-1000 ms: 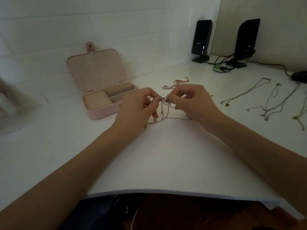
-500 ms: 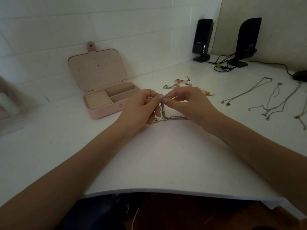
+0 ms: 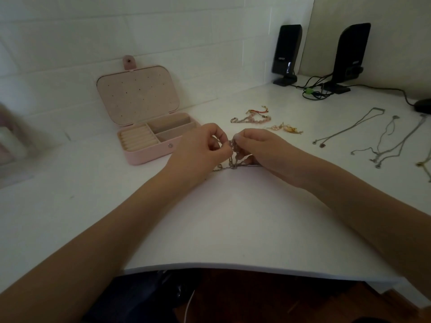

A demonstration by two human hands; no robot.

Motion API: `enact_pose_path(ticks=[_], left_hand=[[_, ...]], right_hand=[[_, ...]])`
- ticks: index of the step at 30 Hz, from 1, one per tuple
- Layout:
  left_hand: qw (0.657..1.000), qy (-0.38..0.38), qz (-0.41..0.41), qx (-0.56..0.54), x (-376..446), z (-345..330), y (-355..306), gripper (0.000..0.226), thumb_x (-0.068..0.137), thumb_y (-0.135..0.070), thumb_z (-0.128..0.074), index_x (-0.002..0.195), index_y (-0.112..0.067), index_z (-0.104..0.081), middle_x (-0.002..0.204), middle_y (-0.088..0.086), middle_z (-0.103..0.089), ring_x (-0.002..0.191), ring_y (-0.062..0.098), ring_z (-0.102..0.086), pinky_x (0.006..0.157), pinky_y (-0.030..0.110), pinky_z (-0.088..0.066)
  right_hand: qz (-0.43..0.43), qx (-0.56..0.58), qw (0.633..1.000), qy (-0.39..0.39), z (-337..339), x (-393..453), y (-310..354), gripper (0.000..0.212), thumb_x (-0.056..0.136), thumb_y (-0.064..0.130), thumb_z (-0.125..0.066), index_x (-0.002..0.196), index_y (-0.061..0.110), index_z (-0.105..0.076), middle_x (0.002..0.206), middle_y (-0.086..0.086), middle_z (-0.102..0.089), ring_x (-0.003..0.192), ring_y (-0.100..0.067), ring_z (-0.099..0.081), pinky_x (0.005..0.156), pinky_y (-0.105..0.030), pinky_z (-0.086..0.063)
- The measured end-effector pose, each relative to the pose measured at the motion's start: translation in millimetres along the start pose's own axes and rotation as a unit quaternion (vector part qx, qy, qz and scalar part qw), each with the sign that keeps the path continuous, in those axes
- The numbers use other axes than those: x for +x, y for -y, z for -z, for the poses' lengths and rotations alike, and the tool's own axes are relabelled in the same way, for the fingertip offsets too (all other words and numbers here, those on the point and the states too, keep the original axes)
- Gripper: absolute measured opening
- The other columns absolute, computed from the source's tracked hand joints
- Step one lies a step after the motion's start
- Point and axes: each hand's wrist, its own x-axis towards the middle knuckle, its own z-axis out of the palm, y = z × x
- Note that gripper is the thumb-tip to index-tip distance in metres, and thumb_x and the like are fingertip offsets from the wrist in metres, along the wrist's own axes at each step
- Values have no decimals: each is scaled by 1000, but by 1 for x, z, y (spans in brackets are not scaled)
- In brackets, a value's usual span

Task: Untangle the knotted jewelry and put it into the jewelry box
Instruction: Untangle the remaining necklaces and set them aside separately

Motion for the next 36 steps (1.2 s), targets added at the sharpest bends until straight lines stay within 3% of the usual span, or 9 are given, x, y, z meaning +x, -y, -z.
enact_pose_path(ticks=[6,13,18,23,26,30,36], left_hand=[[996,-21,-41,78,-1,3,0,14,82,-21,-61,71,-27,-55,47,-17,-49,47,6,-41,53,27,-31],[995,-37,-44,85,-3,4,-2,6,82,-15,-62,77,-16,-58,65,-4,-59,54,12,-49,54,28,-41],[991,-42,73,-104,3,8,-4,13,90,-6,-51,78,-12,-52,64,-2,-65,39,14,-56,34,16,-29],[926,-30,183,-330,8,12,-11,18,97,-6,-43,83,-14,-50,73,0,-61,37,10,-45,33,12,-20],[920,-15,196,-340,9,12,-9,17,98,-11,-45,82,-16,-47,64,-1,-49,35,9,-33,35,12,-19],[925,-24,195,-326,9,10,-8,27,98,-23,-52,74,-16,-41,56,-2,-37,33,10,-29,36,15,-26],[876,-19,262,-405,11,17,-11,47,94,-57,-45,68,-17,-46,48,-3,-37,35,14,-39,39,19,-37]], right_hand=[[-25,113,992,56,2,0,4,28,102,18,-40,78,13,-53,70,1,-50,65,-10,-46,69,-27,-39],[-58,249,962,94,9,0,4,39,100,32,-43,64,19,-38,70,3,-48,66,-10,-47,65,-24,-38],[-54,328,941,62,21,0,4,46,95,35,-52,57,18,-32,66,1,-55,63,-12,-58,61,-23,-44],[-65,299,950,66,23,-1,5,44,92,39,-53,59,19,-34,54,3,-36,50,-12,-39,50,-22,-31],[-64,279,956,67,23,-2,5,34,90,38,-55,66,18,-44,55,4,-26,44,-9,-25,48,-24,-19],[-37,255,963,77,23,-4,6,20,88,38,-57,83,19,-62,53,6,-27,39,-7,-19,44,-22,-13],[-15,257,958,124,27,-6,7,18,87,35,-55,95,30,-70,54,9,-32,36,-3,-19,43,-21,-9]])
